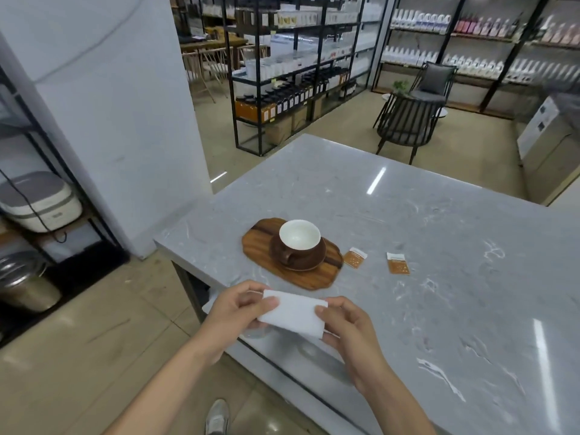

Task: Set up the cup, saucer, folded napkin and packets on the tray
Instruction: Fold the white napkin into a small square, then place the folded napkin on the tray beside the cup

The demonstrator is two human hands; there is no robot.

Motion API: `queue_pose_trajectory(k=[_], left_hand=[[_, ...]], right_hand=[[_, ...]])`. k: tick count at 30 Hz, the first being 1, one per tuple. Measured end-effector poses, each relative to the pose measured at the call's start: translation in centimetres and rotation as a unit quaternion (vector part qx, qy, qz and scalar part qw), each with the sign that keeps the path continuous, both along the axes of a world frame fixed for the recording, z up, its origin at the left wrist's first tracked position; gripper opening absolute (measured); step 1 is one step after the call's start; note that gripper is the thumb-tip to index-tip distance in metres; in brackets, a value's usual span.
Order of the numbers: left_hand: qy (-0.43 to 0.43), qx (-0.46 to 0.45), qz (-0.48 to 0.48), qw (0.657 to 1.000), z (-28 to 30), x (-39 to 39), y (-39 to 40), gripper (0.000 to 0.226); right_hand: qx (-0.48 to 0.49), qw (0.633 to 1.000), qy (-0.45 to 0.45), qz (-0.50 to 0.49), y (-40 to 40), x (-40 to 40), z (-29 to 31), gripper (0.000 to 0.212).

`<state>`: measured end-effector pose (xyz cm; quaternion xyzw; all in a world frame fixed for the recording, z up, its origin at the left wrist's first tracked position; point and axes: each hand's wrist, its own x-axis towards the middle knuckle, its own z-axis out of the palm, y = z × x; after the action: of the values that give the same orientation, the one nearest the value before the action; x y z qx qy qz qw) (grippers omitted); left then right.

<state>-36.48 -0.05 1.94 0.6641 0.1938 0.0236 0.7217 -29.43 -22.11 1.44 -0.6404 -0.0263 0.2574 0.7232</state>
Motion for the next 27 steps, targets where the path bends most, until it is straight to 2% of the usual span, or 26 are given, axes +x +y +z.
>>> queue_pose_trajectory(k=[3,7,11,14,16,18,22,27], left_hand=[[0.009,-0.024,-0.016,1.0,-0.3,1.4,2.6,0.017],[0.012,-0.018,-0.016,1.0,-0.8,4.3,6.1,0.018],[0.032,-0.005,-0.026,0.999,-2.0,8.0,10.0,0.019],[0.057,0.015,-0.036,0.998,-3.2,11.3,13.1,0.019],[0.06,0.017,-0.055,0.997,-3.9,13.7,15.0,0.019],[0.053,0.017,-0.085,0.995,-4.2,16.2,16.7,0.014],[0.032,0.083,-0.16,0.983,-4.9,20.9,18.9,0.005],[-0.012,0.212,-0.267,0.94,-5.9,26.1,19.7,0.012]], right_hand=[[-0.008,1.0,0.007,-0.027,2.5,1.1,-0.8,0.028],[-0.025,0.999,0.006,-0.019,6.2,2.3,-2.0,0.007],[-0.065,0.996,0.003,-0.055,10.8,3.6,-3.5,0.008],[-0.089,0.988,-0.073,-0.099,14.3,4.4,-4.6,0.022],[-0.112,0.975,-0.145,-0.124,16.5,4.8,-5.2,0.029],[-0.135,0.961,-0.191,-0.146,18.6,5.3,-5.6,0.026],[-0.196,0.937,-0.199,-0.212,22.4,6.0,-6.2,0.018],[-0.302,0.873,-0.205,-0.323,27.1,6.8,-7.0,0.021]])
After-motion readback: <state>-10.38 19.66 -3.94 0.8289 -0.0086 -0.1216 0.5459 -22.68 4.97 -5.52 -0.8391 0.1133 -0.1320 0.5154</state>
